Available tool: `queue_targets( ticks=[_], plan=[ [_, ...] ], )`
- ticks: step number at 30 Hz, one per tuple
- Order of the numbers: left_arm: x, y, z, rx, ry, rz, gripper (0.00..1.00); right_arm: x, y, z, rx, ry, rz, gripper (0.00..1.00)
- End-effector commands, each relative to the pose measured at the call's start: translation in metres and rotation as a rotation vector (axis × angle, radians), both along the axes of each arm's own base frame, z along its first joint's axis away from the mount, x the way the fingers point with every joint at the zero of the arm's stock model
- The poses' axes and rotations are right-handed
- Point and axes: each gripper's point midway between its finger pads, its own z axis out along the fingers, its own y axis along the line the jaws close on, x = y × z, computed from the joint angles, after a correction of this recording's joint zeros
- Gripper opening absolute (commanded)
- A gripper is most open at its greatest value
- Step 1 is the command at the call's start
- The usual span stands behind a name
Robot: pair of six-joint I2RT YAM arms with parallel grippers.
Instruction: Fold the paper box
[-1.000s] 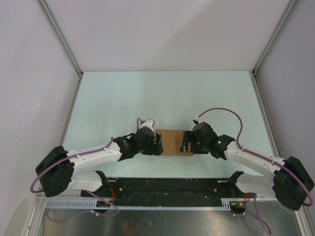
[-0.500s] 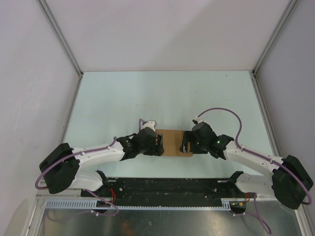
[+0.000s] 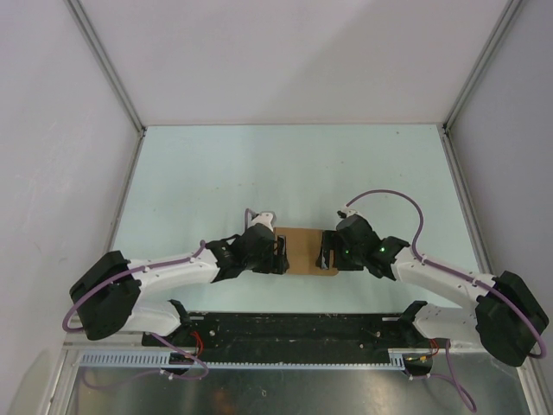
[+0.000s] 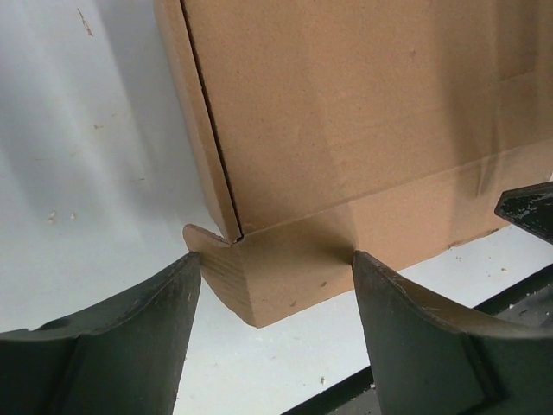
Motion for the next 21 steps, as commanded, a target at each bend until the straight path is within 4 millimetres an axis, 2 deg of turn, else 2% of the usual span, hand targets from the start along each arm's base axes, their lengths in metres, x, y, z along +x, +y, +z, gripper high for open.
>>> queue_targets(
  ticks=[1, 13, 21],
  plan=[
    [0.004, -0.02, 0.023, -0.096, -0.022, -0.01, 0.76, 0.005, 0.008, 0.006, 0.033, -0.026, 0.0, 0.77],
    [-0.001, -0.03, 0.033, -0.158, -0.005, -0.037, 0.74, 0.0, 0.016, 0.016, 0.094, -0.013, 0.015, 0.74],
    [-0.003, -0.029, 0.033, -0.167, -0.006, -0.035, 0.65, -0.003, 0.017, 0.016, 0.102, -0.001, 0.024, 0.71]
  ],
)
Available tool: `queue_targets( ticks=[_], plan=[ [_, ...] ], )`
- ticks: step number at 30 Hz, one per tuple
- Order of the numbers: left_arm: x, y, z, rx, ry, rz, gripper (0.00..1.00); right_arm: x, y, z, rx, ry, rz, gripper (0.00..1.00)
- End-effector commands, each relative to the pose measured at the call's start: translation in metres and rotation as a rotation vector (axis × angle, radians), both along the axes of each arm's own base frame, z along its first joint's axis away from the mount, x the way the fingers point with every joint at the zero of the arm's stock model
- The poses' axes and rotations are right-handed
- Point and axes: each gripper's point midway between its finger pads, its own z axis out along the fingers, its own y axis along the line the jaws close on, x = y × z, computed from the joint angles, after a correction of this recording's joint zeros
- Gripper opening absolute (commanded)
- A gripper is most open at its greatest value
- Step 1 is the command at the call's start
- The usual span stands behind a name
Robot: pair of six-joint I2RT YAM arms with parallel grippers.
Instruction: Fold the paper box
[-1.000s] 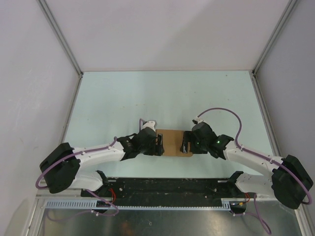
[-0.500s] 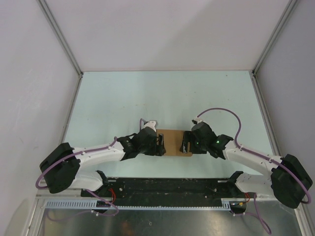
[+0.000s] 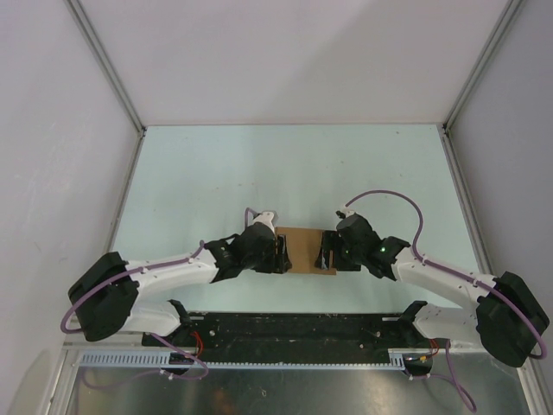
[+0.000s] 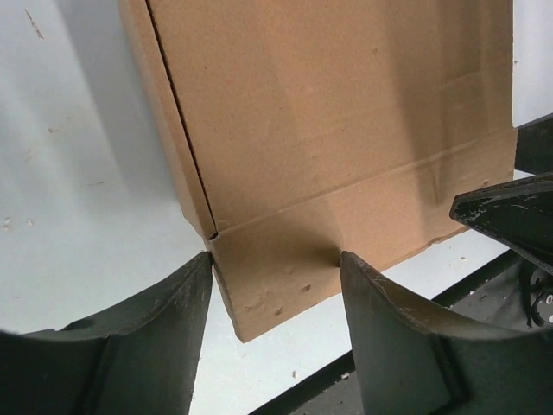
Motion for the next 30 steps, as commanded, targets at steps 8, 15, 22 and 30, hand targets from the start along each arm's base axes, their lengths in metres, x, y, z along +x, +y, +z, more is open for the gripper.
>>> queue_targets(
  ticks=[8, 15, 22, 30],
  plan=[
    [0.001, -0.011, 0.018, -0.073, -0.03, -0.006, 0.63, 0.002, 0.006, 0.009, 0.04, -0.017, -0.005, 0.7],
    [0.003, -0.005, 0.01, -0.036, -0.042, -0.005, 0.62, 0.005, -0.001, 0.004, 0.004, -0.029, -0.023, 0.68],
    [0.004, -0.001, 0.002, -0.006, -0.043, -0.003, 0.61, 0.005, 0.003, 0.0, 0.027, -0.032, -0.019, 0.6],
    [0.004, 0.0, -0.001, 0.002, -0.04, -0.004, 0.59, 0.003, 0.004, -0.003, 0.035, -0.026, -0.017, 0.58]
  ],
)
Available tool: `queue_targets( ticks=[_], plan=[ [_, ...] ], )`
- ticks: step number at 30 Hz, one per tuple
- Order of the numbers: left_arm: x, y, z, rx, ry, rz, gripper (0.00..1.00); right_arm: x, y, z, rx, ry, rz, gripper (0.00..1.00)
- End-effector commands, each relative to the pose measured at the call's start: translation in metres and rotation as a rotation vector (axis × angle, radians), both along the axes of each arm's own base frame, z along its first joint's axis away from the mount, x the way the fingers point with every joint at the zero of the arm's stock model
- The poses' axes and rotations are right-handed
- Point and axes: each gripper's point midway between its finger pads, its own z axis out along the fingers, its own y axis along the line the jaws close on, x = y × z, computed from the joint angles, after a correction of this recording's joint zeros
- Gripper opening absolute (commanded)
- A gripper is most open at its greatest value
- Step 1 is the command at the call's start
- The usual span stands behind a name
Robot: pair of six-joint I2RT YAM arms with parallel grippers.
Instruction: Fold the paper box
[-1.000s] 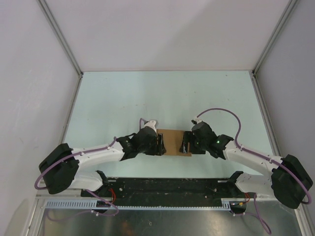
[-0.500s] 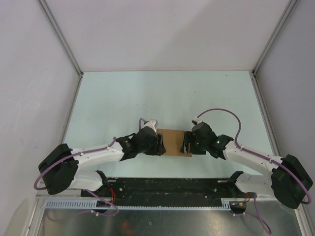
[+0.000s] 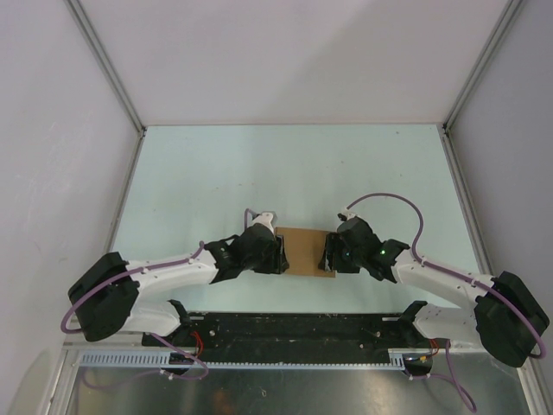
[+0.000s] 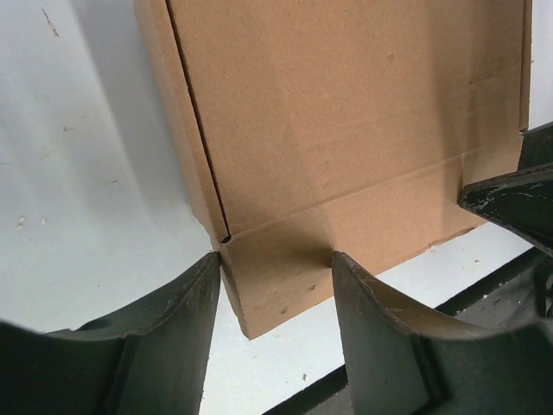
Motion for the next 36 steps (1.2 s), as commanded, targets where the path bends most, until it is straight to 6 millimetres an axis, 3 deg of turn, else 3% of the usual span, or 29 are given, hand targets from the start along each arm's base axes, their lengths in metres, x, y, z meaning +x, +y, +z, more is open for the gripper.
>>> queue_targets(
  ticks=[1, 13, 21, 25, 29, 32, 36],
  plan=[
    [0.002, -0.005, 0.001, -0.01, -0.024, -0.011, 0.59, 0.005, 0.008, 0.007, 0.044, -0.029, 0.0, 0.58],
    [0.005, 0.002, -0.01, 0.045, -0.047, -0.027, 0.56, 0.009, -0.006, 0.001, -0.032, -0.058, -0.013, 0.58],
    [0.009, 0.003, -0.007, 0.046, -0.074, -0.024, 0.54, 0.011, -0.005, -0.001, -0.035, -0.063, -0.013, 0.58],
    [0.01, 0.002, -0.001, 0.035, -0.089, -0.029, 0.54, 0.011, -0.002, 0.01, -0.004, -0.084, -0.006, 0.59],
    [0.011, 0.002, 0.006, 0.018, -0.104, -0.026, 0.55, 0.018, -0.013, 0.024, 0.014, -0.11, -0.035, 0.72],
    [0.011, 0.001, 0.011, 0.005, -0.112, -0.026, 0.55, 0.021, -0.019, 0.032, 0.032, -0.122, -0.037, 0.77],
    [0.013, 0.001, 0.014, 0.003, -0.123, -0.029, 0.55, 0.033, -0.026, 0.037, 0.075, -0.12, -0.045, 0.77]
  ],
)
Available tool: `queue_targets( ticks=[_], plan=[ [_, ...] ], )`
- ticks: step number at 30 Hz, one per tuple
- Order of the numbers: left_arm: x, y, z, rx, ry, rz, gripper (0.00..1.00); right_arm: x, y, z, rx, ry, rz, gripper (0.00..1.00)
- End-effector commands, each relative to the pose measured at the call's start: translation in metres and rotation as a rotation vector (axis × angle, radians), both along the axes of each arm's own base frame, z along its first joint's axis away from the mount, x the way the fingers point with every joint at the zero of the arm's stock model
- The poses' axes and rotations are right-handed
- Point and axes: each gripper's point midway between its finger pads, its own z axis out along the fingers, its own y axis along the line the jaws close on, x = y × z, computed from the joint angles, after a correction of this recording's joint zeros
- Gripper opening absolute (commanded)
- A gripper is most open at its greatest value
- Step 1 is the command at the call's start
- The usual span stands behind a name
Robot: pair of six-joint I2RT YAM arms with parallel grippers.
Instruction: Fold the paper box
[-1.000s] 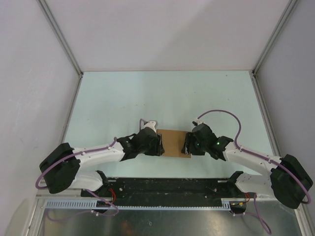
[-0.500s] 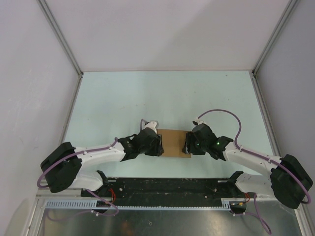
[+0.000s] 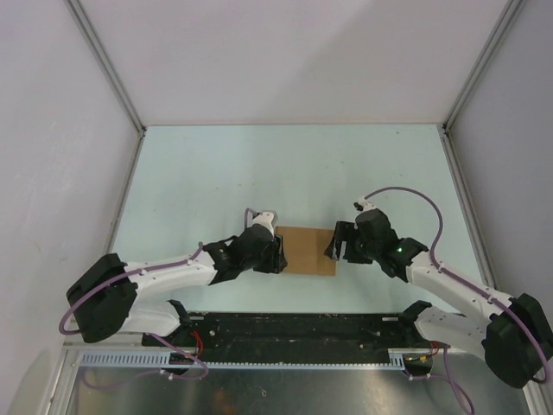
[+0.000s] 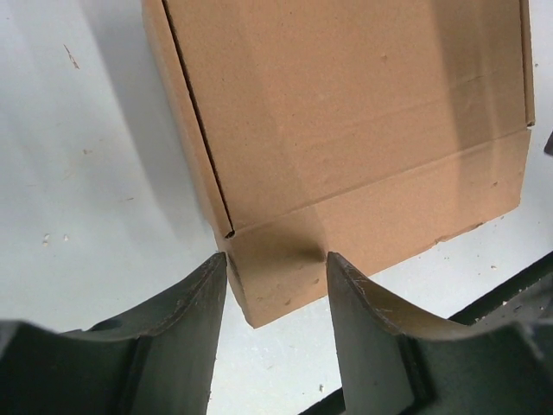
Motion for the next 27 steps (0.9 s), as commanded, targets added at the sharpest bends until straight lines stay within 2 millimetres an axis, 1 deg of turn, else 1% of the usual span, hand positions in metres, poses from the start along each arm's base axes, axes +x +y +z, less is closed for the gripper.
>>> queue_targets(
  ticks=[1, 3, 4, 7, 10, 11, 12, 15, 20, 27],
  plan=[
    [0.007, -0.003, 0.014, -0.025, -0.059, -0.008, 0.55, 0.013, 0.0, 0.014, 0.054, -0.038, 0.031, 0.77],
    [0.006, -0.003, 0.013, -0.023, -0.058, -0.01, 0.55, 0.022, -0.003, 0.016, 0.061, -0.054, 0.033, 0.77],
    [0.006, -0.003, 0.012, -0.02, -0.057, -0.011, 0.55, 0.027, 0.001, 0.023, 0.084, -0.078, 0.046, 0.77],
    [0.006, -0.003, 0.011, -0.016, -0.054, -0.011, 0.55, 0.039, 0.002, 0.023, 0.09, -0.083, 0.051, 0.76],
    [0.005, -0.002, 0.009, -0.012, -0.05, -0.012, 0.55, 0.05, 0.007, 0.023, 0.099, -0.089, 0.067, 0.76],
    [0.005, -0.002, 0.009, -0.011, -0.051, -0.013, 0.55, 0.052, 0.01, 0.019, 0.099, -0.075, 0.07, 0.75],
    [0.005, -0.002, 0.009, -0.012, -0.05, -0.012, 0.55, 0.055, 0.013, 0.02, 0.111, -0.083, 0.082, 0.75],
    [0.005, -0.002, 0.008, -0.011, -0.051, -0.013, 0.54, 0.062, 0.017, 0.016, 0.116, -0.075, 0.081, 0.74],
    [0.004, 0.0, 0.006, -0.007, -0.049, -0.012, 0.51, 0.066, 0.018, 0.009, 0.114, -0.062, 0.061, 0.71],
    [0.004, 0.002, 0.003, 0.004, -0.047, -0.012, 0.45, 0.069, 0.014, -0.008, 0.081, -0.022, 0.032, 0.68]
  ],
)
